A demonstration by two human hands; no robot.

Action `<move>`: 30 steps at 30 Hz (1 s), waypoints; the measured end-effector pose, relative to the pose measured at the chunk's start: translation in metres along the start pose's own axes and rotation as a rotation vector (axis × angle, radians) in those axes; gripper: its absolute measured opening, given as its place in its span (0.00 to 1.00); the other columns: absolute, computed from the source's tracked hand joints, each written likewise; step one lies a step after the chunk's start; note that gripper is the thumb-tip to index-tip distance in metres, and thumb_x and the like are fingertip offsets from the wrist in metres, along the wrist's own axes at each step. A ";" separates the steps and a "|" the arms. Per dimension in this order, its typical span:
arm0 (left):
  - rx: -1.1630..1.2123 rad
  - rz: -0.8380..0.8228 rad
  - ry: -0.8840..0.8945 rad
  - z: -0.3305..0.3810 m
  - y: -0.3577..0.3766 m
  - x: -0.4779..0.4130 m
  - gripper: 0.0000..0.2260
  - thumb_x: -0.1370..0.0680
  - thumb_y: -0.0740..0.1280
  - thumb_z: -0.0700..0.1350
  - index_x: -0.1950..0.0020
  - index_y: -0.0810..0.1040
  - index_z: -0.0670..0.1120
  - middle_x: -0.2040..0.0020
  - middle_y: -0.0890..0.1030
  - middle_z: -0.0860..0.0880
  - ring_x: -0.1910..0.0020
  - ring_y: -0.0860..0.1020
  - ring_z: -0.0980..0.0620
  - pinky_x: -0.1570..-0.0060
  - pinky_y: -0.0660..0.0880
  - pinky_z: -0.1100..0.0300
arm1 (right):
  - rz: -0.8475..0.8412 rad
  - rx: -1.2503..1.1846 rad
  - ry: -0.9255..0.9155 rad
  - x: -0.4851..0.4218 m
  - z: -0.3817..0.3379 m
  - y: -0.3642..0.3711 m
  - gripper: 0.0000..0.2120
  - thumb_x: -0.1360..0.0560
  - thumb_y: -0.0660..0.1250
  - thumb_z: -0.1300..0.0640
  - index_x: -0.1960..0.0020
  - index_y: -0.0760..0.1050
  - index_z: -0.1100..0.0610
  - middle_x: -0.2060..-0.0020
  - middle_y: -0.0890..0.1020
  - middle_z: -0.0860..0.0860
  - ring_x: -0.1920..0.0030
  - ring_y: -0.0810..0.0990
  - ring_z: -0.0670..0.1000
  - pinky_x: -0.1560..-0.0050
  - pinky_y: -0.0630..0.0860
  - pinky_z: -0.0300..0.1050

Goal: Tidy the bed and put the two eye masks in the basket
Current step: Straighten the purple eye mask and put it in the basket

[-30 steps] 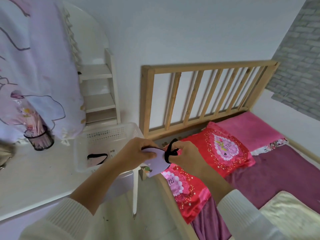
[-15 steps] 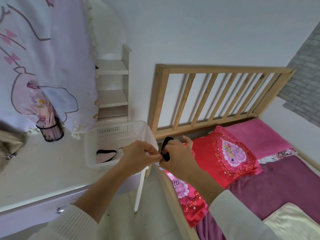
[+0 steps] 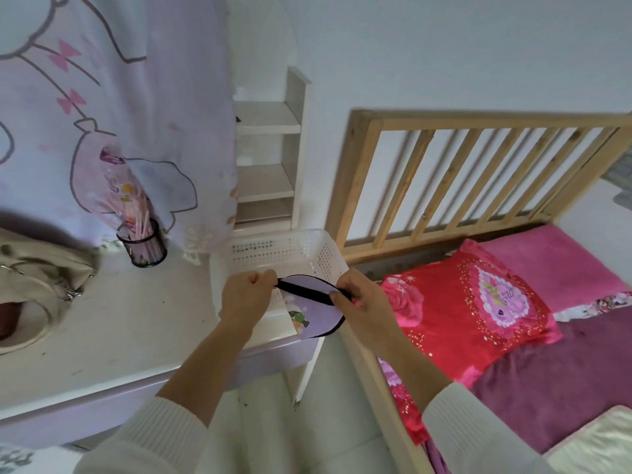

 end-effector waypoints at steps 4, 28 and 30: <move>0.088 0.022 -0.085 -0.021 0.000 -0.016 0.09 0.27 0.65 0.44 0.63 0.78 0.39 0.71 0.66 0.46 0.72 0.62 0.51 0.70 0.60 0.58 | 0.042 -0.204 0.113 -0.016 0.012 0.016 0.07 0.28 0.65 0.68 0.61 0.69 0.62 0.68 0.71 0.59 0.65 0.69 0.52 0.62 0.65 0.46; -0.886 0.144 0.190 -0.083 0.030 -0.111 0.20 0.30 0.70 0.38 0.38 0.76 0.41 0.29 0.70 0.36 0.28 0.65 0.36 0.38 0.70 0.41 | -0.590 0.035 0.717 -0.183 0.179 0.119 0.04 0.29 0.66 0.69 0.61 0.77 0.65 0.64 0.78 0.60 0.67 0.77 0.57 0.62 0.78 0.48; -0.943 0.138 0.207 -0.087 0.029 -0.110 0.23 0.31 0.70 0.37 0.36 0.74 0.41 0.26 0.66 0.36 0.27 0.64 0.35 0.37 0.69 0.41 | -0.634 0.115 0.669 -0.182 0.183 0.127 0.05 0.30 0.64 0.70 0.59 0.78 0.69 0.61 0.79 0.63 0.62 0.75 0.56 0.59 0.74 0.48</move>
Point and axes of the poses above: each hand's wrist, its own x-axis away from the middle knuckle, its own y-axis out of the palm, z = x × y, the point moved 6 cm from there along -x, towards the middle knuckle
